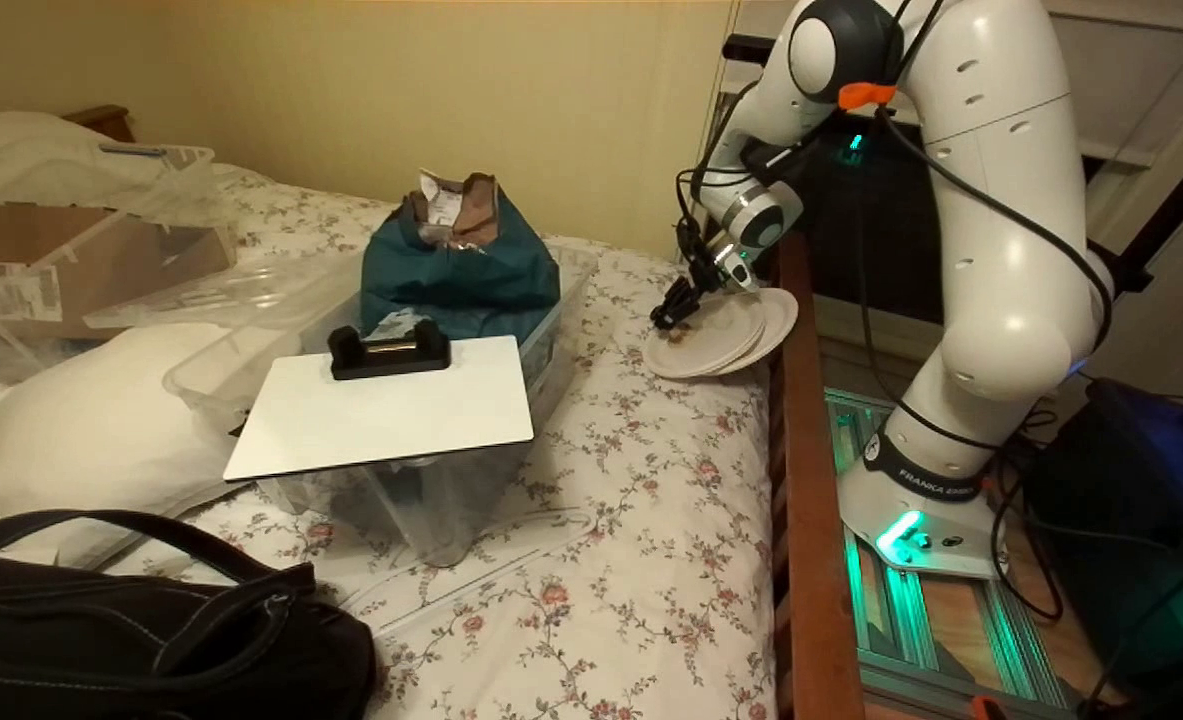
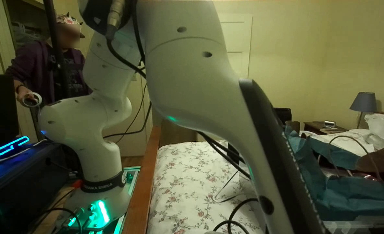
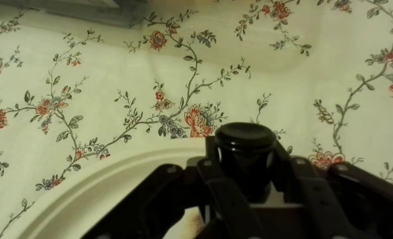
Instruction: Rub the brush over the white object
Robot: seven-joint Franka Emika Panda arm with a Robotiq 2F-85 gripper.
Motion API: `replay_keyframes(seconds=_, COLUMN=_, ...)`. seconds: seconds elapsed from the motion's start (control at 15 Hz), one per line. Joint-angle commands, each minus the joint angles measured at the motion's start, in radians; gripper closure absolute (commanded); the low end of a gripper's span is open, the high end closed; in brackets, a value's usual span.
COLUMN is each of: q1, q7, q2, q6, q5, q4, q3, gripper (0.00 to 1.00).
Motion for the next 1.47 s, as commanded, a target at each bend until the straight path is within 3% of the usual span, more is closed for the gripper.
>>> replay_keyframes(seconds=0.0, q1=0.008, q7=-0.041, q2=-0.059, q6=0.009, q5=-0.035, q4=-0.081, q3=-0.024, gripper=0.87)
replay_keyframes(seconds=0.4, q1=0.010, q7=-0.172, q2=-0.151, q6=-0.050, q5=-0.106, q4=-0.171, q3=-0.023, gripper=0.87)
replay_keyframes(seconds=0.6, q1=0.004, q7=-0.254, q2=-0.165, q6=-0.132, q5=-0.083, q4=-0.167, q3=0.004, gripper=0.87)
replay_keyframes(seconds=0.87, q1=0.017, q7=-0.236, q2=-0.098, q6=-0.200, q5=-0.076, q4=-0.108, q3=0.035, gripper=0.87)
replay_keyframes(seconds=1.4, q1=0.014, q7=-0.206, q2=0.033, q6=-0.087, q5=0.058, q4=-0.003, q3=0.037, gripper=0.87)
